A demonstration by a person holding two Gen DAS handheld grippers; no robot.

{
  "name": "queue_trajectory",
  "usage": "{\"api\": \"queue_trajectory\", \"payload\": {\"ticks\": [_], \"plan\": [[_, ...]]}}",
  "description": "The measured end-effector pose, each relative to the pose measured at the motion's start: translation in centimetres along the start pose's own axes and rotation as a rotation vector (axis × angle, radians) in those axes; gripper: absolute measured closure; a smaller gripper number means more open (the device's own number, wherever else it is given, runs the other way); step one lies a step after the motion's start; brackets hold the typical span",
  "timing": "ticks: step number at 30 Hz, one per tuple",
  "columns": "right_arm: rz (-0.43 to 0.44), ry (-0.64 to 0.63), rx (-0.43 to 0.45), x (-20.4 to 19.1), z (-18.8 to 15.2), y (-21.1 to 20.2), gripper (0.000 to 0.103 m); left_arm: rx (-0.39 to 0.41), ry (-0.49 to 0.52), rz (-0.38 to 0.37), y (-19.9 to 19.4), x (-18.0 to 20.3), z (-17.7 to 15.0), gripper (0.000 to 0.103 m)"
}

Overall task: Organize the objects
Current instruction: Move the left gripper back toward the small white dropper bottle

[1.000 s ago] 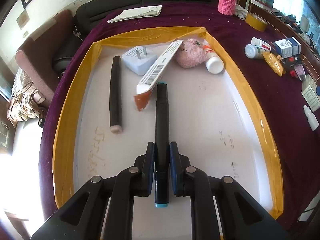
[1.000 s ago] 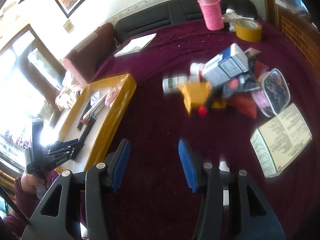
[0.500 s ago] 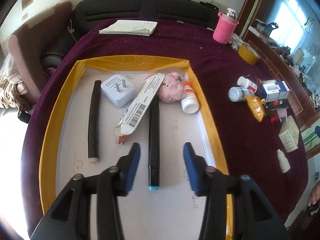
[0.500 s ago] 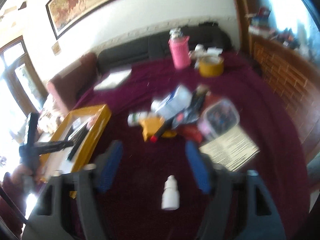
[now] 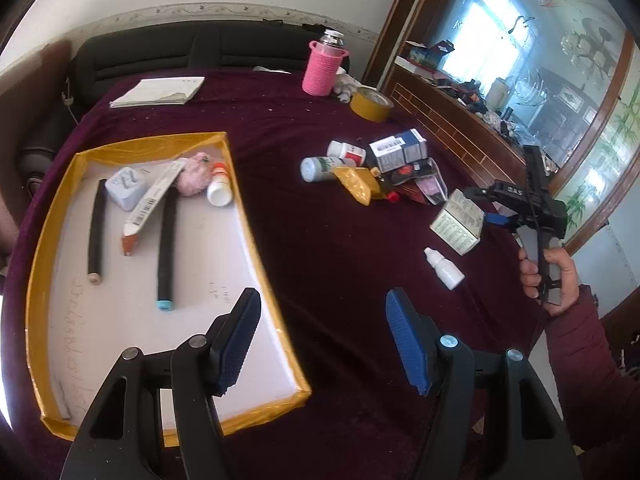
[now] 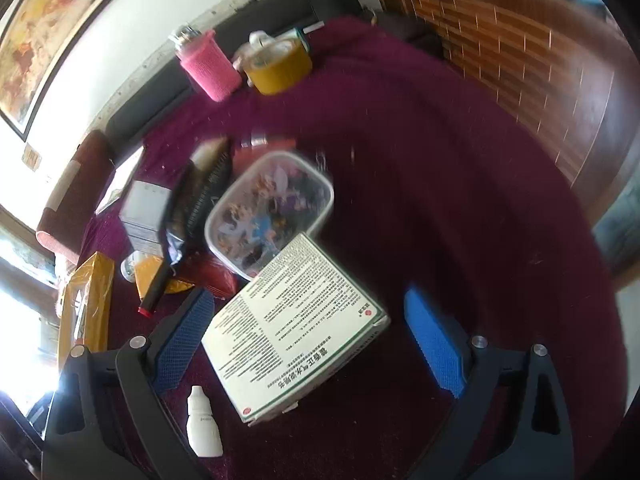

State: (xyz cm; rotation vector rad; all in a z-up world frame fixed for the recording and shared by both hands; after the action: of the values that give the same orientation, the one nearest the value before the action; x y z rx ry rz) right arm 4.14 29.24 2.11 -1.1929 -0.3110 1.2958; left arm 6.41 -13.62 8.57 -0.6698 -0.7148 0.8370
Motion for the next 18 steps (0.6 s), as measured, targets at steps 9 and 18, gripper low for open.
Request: {"api": "queue_trajectory", "payload": {"ticks": [9,18], "plan": [[0.116,-0.123,0.032,-3.1,-2.0,-0.7,0.006,-0.116,0.01,-0.092,6.5,8.1,0.2,0.044],[0.102,-0.074,0.081,0.1,-3.1,-3.5,0.006,-0.16,0.024,-0.068,14.9,14.3,1.7,0.044]]}}
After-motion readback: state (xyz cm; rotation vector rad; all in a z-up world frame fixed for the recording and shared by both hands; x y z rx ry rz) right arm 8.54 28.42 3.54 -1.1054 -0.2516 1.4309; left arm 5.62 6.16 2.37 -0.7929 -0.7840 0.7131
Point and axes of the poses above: each gripper's, at about its wrist camera, not at the fingertips, and y roughly the way its jaws point, x to its right, z to its top, the point moved 2 cm from there along y, roughly the way its jaws point, and after that the axes turned 2 degrees about -x, right-handed, at the moved point
